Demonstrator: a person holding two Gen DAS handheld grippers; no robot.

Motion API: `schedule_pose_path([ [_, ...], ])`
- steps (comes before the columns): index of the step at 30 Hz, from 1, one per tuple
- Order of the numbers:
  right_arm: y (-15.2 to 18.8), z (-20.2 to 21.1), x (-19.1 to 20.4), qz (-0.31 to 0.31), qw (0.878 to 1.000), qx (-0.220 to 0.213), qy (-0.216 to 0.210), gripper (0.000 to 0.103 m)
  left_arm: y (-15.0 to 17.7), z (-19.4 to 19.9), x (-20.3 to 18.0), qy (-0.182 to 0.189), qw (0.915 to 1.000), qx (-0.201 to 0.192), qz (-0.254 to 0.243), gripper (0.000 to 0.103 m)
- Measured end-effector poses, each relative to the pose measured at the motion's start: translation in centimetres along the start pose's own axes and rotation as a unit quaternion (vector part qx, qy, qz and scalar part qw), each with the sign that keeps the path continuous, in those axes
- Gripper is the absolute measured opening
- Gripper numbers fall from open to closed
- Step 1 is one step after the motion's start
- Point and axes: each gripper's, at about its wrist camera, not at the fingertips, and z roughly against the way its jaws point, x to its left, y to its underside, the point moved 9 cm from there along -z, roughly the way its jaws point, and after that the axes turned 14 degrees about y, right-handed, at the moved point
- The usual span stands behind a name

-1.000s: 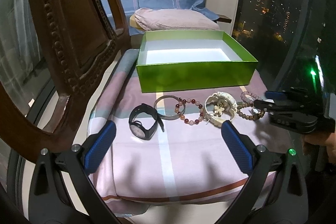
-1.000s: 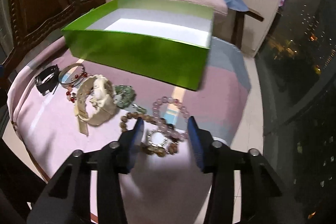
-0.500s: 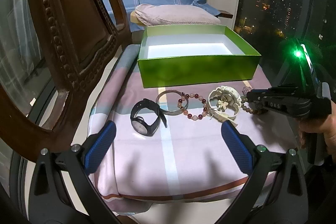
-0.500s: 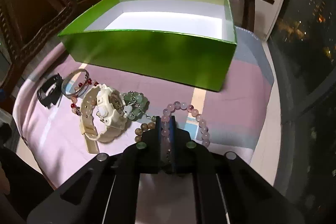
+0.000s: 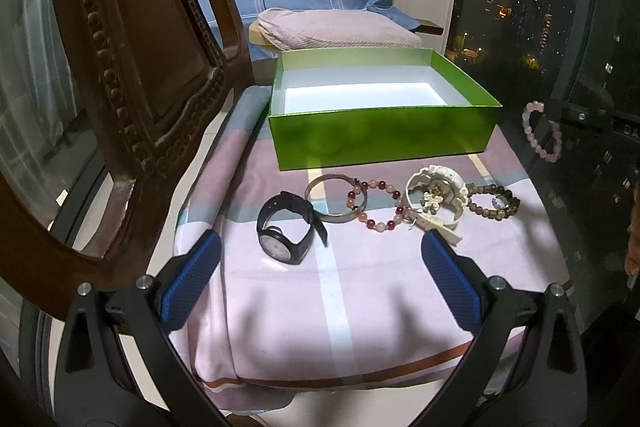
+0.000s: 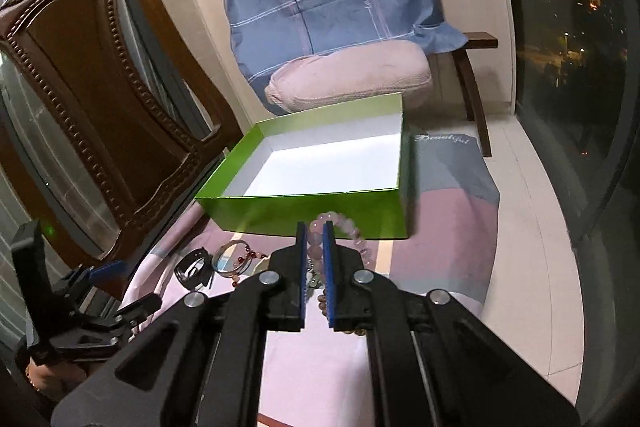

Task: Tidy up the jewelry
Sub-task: 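Lift the pale pink bead bracelet up with the right tool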

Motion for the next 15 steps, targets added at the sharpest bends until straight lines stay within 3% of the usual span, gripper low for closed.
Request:
schedule_pose_path([
  [6, 0.5, 0.2, 0.0, 0.007, 1.000, 0.005, -0.005, 0.008, 0.1, -1.8, -1.0, 0.008, 0.9998, 0.018, -0.009, 0.099],
  [11, 1.0, -0.1, 0.0, 0.006, 1.000, 0.018, -0.010, 0.008, 0.3, -4.2, -3.2, -0.005, 0.9957, 0.040, -0.083, 0.092],
  [15, 1.5, -0.8, -0.2, 0.006, 0.999, 0.034, -0.012, 0.008, 0.8, -6.4, -4.7, 0.005, 0.9857, 0.075, -0.151, 0.085],
])
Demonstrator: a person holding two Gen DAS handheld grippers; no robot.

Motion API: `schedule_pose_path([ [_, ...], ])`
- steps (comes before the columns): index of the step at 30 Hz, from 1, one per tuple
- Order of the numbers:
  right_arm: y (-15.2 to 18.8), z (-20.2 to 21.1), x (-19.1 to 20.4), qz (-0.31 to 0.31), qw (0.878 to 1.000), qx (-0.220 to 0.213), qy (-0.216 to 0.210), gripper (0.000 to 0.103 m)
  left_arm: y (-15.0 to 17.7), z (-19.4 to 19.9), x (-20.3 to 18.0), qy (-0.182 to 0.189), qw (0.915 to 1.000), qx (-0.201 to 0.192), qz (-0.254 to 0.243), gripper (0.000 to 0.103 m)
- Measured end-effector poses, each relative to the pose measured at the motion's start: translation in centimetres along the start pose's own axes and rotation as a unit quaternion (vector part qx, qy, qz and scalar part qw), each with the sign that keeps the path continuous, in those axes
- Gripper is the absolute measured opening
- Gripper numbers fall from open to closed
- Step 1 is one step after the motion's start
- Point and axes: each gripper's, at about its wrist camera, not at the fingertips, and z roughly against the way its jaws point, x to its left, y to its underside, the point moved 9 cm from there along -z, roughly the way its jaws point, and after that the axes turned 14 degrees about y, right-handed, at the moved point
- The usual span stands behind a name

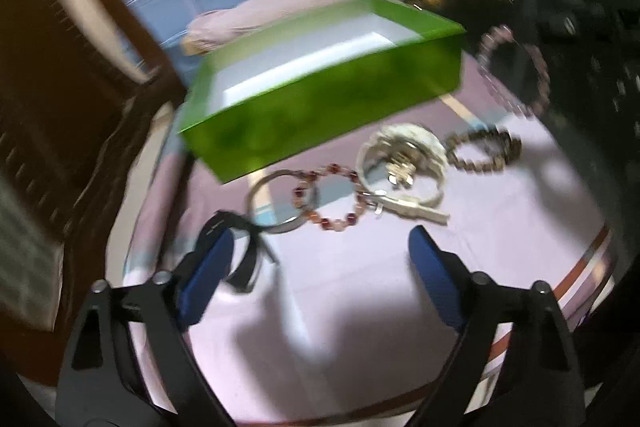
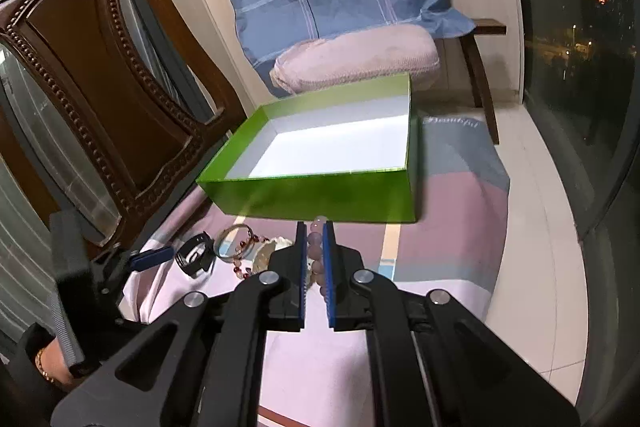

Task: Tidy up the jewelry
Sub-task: 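Lift the pale pink bead bracelet up with the right tool, then grasp the red-and-pink bead bracelet with the left tool while the right tool holds its bracelet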

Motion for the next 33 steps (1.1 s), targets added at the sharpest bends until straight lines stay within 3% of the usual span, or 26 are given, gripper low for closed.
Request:
schedule_pose_path([
  [3, 0.4, -0.6, 0.0, 0.001, 1.000, 0.010, 0.001, 0.008, 0.0, -1.4, -0.4, 0.039, 0.9990, 0.023, -0.007, 0.074],
  [8, 0.5, -0.7, 0.2, 0.001, 1.000, 0.012, -0.001, 0.008, 0.2, -3.7, 0.1, 0.064, 0.9960, 0.060, -0.014, 0.061],
  [13, 0.5, -0.9, -0.2, -0.003, 1.000, 0.019, 0.000, 0.008, -0.5, -4.3, 0.8, 0.093, 0.9932, 0.068, -0.017, 0.048],
  [19, 0.4, -1.1, -0.3, -0.003, 1.000, 0.018, 0.000, 0.008, -1.1, -5.1, 0.4, 0.111, 0.9904, 0.073, -0.037, 0.045],
  [21, 0.4, -1.1, -0.3, -0.003, 1.000, 0.019, 0.002, 0.008, -0.9, -5.0, 0.0, 0.130, 0.9884, 0.074, -0.026, 0.035],
  [26, 0.5, -1.2, -0.3, -0.002, 1.000, 0.020, 0.003, 0.008, -0.8, -4.9, 0.0, 0.127, 0.9890, 0.073, -0.020, 0.020],
  [28, 0.6, -1.3, -0.2, -0.001, 1.000, 0.021, 0.004, 0.008, -0.7, -4.8, 0.0, 0.125, 0.9892, 0.073, -0.021, 0.008],
  [33, 0.6, -1.3, -0.3, -0.001, 1.000, 0.021, 0.007, 0.008, -0.2, -4.1, 0.1, 0.113, 0.9904, 0.074, -0.031, 0.007],
])
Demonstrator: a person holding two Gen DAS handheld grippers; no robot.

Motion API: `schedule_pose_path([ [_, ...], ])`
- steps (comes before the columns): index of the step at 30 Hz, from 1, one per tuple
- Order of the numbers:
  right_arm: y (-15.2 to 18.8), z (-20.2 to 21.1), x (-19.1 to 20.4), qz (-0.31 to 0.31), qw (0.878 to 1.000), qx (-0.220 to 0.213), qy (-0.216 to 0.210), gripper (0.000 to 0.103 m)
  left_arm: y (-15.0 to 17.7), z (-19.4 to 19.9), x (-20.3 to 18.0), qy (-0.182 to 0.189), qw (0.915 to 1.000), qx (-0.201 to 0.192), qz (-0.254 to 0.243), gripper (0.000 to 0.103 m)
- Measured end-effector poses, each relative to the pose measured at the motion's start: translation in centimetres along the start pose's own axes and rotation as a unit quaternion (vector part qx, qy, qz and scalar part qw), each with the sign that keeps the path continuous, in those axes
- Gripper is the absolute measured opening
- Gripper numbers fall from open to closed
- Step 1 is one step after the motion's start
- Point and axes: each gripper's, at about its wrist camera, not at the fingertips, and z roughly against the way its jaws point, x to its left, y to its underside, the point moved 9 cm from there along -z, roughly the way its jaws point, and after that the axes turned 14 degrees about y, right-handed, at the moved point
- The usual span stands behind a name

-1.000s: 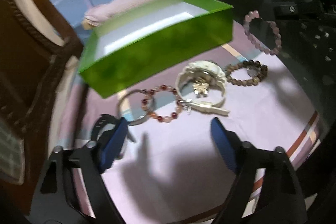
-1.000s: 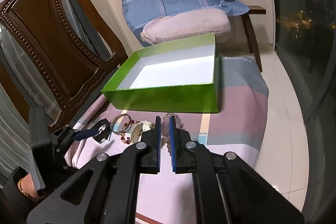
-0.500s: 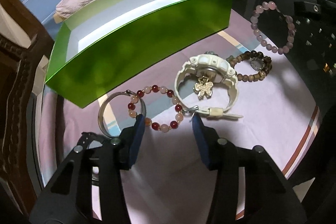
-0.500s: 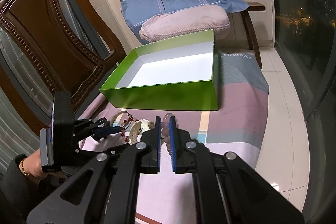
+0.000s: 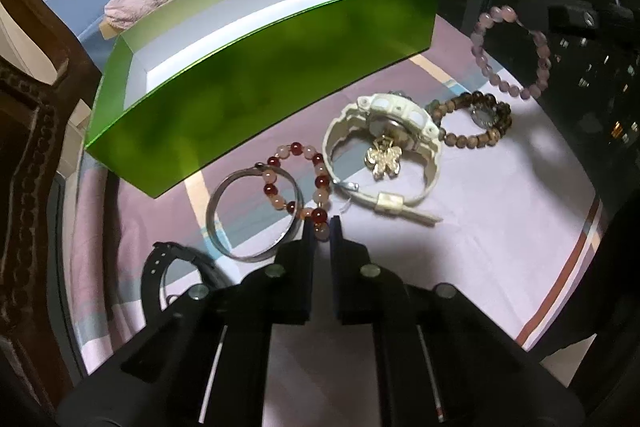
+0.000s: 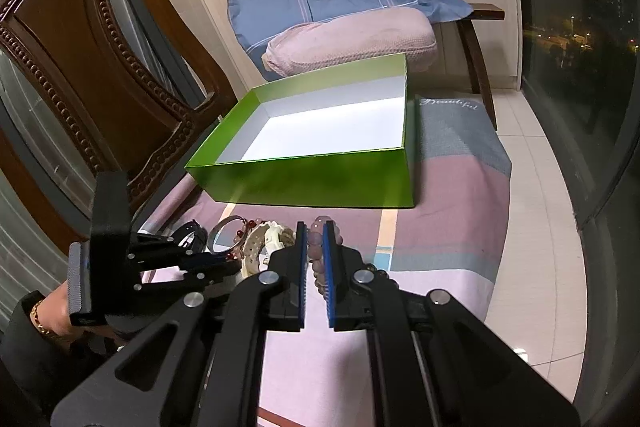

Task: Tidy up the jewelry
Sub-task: 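Grasp the red-and-pink bead bracelet with the left tool while the right tool holds its bracelet, then carry both bracelets over the green box while the right tool releases the pink bracelet inside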

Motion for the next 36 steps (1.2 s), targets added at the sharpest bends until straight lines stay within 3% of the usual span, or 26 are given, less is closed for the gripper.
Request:
schedule_pose_path([
  [4, 0.0, 0.0, 0.1, 0.001, 1.000, -0.001, 0.000, 0.008, -0.1, 2.0, -0.1, -0.005, 0.9996, -0.027, 0.006, 0.007],
  [8, -0.1, 0.3, 0.3, 0.001, 1.000, -0.008, -0.004, 0.008, -0.8, 6.2, 0.0, 0.009, 0.9953, -0.090, 0.035, 0.008],
  [12, -0.4, 0.8, 0.5, 0.002, 1.000, -0.017, -0.008, 0.008, -2.3, 11.0, 0.0, 0.045, 0.9822, -0.173, 0.059, 0.008],
  [16, -0.4, 1.8, 1.0, 0.008, 1.000, -0.026, -0.015, 0.008, -3.2, 14.1, -0.4, 0.062, 0.9697, -0.222, 0.081, 0.008],
  [22, -0.8, 4.6, 2.3, 0.030, 0.998, -0.062, -0.003, 0.008, -2.9, 16.1, -0.1, 0.022, 0.9607, -0.244, 0.131, 0.008],
  [24, -0.9, 5.4, 2.6, 0.042, 0.996, -0.078, 0.009, 0.008, -2.7, 16.4, -0.2, 0.027, 0.9590, -0.243, 0.144, 0.008],
  [31, -1.7, 7.2, 4.0, 0.054, 0.992, -0.115, 0.009, 0.008, -1.9, 16.8, -0.5, -0.008, 0.9626, -0.239, 0.128, 0.008],
  [36, -1.8, 7.2, 4.3, 0.056, 0.992, -0.117, 0.007, 0.008, -2.0, 17.3, -0.7, -0.032, 0.9620, -0.246, 0.114, 0.008],
])
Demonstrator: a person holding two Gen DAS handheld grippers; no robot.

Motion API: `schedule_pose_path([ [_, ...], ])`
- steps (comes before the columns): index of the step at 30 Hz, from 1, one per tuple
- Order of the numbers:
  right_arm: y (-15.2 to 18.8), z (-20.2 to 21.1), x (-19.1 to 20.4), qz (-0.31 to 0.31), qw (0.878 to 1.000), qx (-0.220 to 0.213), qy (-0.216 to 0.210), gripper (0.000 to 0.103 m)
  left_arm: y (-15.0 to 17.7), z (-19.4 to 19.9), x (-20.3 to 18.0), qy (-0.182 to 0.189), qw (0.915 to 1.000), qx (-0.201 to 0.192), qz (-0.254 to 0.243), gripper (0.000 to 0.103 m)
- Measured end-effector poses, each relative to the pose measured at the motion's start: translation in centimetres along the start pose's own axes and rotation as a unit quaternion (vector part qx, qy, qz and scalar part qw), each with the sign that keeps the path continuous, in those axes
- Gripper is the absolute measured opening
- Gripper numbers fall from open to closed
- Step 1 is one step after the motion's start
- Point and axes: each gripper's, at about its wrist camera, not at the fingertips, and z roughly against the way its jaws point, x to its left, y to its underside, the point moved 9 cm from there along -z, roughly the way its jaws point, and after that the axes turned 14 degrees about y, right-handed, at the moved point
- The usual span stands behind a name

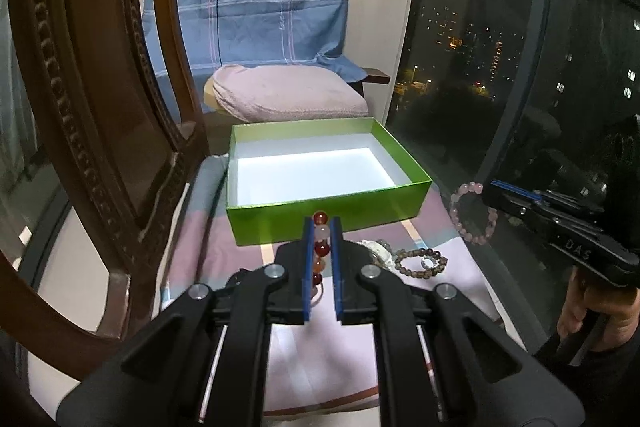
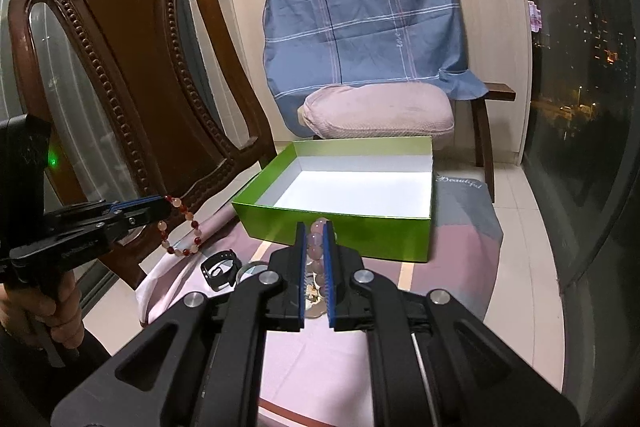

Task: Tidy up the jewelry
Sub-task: 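Carry both bracelets over the green box while the right tool releases the pink bracelet inside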

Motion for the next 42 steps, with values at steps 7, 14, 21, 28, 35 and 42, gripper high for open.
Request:
schedule_pose_path([
  [7, 0.3, -0.2, -0.1, 0.002, 1.000, 0.001, 0.006, 0.008, 0.3, -0.3, 0.2, -0.012, 0.9999, 0.004, -0.002, 0.008],
  [14, 1.0, -1.3, 0.1, 0.006, 1.000, 0.008, 0.017, 0.008, 1.0, -1.3, 0.9, -0.006, 0.9996, 0.010, 0.026, 0.008],
  [21, 2.1, -3.5, 0.0, 0.010, 0.999, 0.025, 0.036, 0.008, 1.5, -2.5, 1.7, -0.015, 0.9991, 0.008, 0.040, 0.008],
  [28, 2.2, -4.0, 0.0, 0.010, 0.999, 0.026, 0.036, 0.008, 1.6, -2.8, 2.0, -0.020, 0.9991, 0.009, 0.037, 0.008],
  [35, 2.2, -4.1, 0.0, 0.009, 0.999, 0.025, 0.038, 0.008, 1.6, -3.3, 2.2, -0.016, 0.9991, 0.012, 0.038, 0.008],
  [42, 2.0, -4.2, -0.2, 0.001, 0.999, 0.027, 0.036, 0.008, 1.5, -4.2, 2.3, -0.014, 0.9992, 0.016, 0.033, 0.008],
])
